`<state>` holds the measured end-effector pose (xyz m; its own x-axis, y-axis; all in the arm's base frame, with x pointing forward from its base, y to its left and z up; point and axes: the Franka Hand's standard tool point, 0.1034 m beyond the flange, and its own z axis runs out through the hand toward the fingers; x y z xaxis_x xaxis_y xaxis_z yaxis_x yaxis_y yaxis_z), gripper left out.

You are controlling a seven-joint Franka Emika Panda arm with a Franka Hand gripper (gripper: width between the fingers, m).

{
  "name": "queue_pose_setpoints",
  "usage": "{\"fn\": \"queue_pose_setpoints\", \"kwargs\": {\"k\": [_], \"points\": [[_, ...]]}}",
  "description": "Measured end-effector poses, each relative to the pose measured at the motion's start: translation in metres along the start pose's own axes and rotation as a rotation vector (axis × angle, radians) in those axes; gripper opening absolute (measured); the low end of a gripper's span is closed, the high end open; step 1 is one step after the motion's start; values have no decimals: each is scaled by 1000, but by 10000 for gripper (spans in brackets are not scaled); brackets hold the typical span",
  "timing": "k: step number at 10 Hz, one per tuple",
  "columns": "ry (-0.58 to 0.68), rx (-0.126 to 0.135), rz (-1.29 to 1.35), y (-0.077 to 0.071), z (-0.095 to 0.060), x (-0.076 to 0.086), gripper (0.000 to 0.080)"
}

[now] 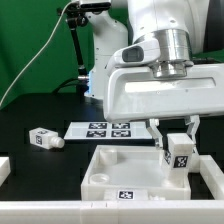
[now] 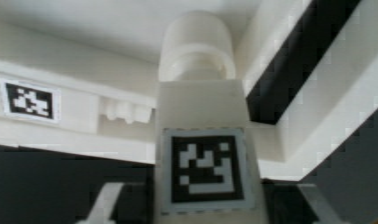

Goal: Assemble one leg

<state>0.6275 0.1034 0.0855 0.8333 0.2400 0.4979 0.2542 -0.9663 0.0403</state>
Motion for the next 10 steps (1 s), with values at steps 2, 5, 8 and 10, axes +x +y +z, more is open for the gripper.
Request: {"fn": "queue_pose_setpoints", "kwargs": {"k": [2,5,8,10], "points": [[35,-26,-2,4,0,-1,282],[34,-27,-1,5,-1,-1,479],[27,-10,5,8,-21,17,638],[4,20,15,7,-44,33,648]]}}
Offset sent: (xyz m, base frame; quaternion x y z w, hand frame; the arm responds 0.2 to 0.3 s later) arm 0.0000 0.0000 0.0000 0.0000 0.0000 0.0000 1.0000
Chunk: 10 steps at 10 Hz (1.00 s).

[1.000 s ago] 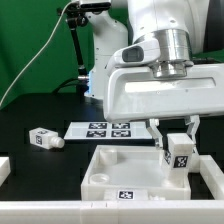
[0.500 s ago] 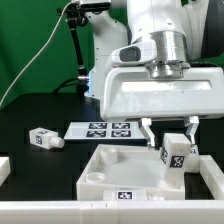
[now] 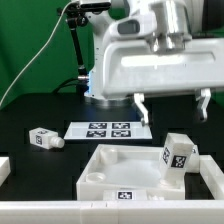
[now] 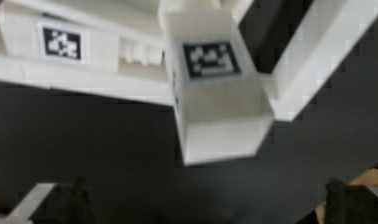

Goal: Assemble one leg

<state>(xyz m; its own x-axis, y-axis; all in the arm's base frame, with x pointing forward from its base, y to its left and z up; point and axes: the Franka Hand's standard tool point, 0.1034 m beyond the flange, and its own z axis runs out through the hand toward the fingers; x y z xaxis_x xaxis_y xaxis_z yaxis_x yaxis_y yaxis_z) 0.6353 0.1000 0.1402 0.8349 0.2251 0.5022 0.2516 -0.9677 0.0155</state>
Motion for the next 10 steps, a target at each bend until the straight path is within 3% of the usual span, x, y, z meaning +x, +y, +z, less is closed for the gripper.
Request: {"fn": "queue_pose_setpoints", "kwargs": {"k": [1,2,4,6,7,8,10], "points": [[-24,11,10,-3,5,-6,648],[-125,62,45,-15,8,-14,648],[-267,108,59,-21,6,-12,648],[-426,95,72,-8,6,-21,648],[-463,62,70,-6,3,-19,648],[-530,52,51,-7,-3,-21,648],[-556,57,52,-2,-4,-18,648]]}}
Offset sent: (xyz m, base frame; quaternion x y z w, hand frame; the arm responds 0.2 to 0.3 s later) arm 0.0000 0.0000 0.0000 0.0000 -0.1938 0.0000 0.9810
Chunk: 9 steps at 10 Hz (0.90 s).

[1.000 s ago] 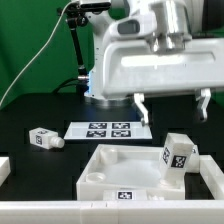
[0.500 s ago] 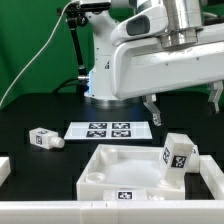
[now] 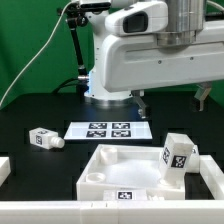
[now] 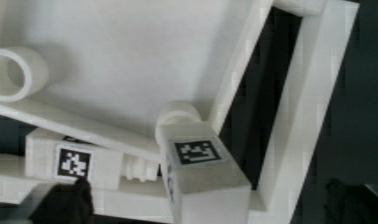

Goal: Assemble one leg

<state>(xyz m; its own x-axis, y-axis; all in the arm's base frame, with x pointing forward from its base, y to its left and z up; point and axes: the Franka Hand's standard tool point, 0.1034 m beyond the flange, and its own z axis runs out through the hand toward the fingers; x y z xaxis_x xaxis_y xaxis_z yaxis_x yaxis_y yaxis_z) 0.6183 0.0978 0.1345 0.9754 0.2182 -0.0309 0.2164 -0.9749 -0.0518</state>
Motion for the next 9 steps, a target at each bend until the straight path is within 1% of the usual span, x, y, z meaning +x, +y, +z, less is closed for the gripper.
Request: {"fn": "queue_pose_setpoints", "kwargs": {"k": [2,3,4,5,7,9], "points": [[-2,-1,3,-2,2,0,648],[0,-10,8,-7,7,5,648],[5,-13,-1,-10,10,12,648],[11,-13,0,-10,13,16,648],[19,-11,5,-8,29,18,648],[28,-15,2,-2,42,19,648]]}}
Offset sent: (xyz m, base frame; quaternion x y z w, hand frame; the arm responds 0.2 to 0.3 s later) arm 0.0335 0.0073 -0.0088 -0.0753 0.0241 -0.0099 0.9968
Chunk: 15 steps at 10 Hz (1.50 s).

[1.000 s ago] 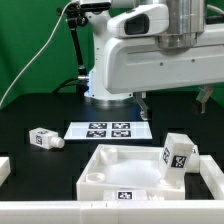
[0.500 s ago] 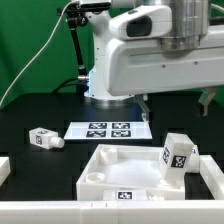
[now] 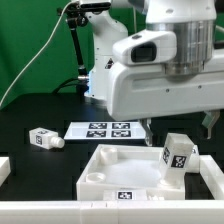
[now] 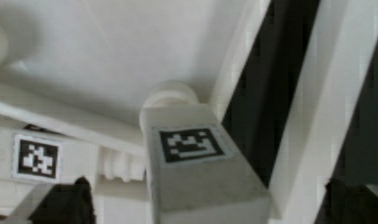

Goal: Assemble one leg

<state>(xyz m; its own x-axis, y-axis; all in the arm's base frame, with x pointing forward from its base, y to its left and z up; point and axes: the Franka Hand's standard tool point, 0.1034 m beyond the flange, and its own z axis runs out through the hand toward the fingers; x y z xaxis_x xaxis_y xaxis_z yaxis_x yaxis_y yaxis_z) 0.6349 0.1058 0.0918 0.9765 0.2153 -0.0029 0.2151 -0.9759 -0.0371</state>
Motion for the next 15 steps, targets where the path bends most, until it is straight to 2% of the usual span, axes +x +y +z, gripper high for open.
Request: {"fn": "queue_pose_setpoints", "kwargs": {"k": [2,4,5,6,7,8,12,15], "points": [[-1,-1,1,1,6,-1,648],[-1,-1,-2,4,5,0,648],[-7,0,1,5,4,0,529],[-6,0,1,6,4,0,529],[-6,0,1,6,4,0,345],[-7,0,1,6,4,0,282],[-7,0,53,6,5,0,282],[10,2,325,5,5,0,282]]}}
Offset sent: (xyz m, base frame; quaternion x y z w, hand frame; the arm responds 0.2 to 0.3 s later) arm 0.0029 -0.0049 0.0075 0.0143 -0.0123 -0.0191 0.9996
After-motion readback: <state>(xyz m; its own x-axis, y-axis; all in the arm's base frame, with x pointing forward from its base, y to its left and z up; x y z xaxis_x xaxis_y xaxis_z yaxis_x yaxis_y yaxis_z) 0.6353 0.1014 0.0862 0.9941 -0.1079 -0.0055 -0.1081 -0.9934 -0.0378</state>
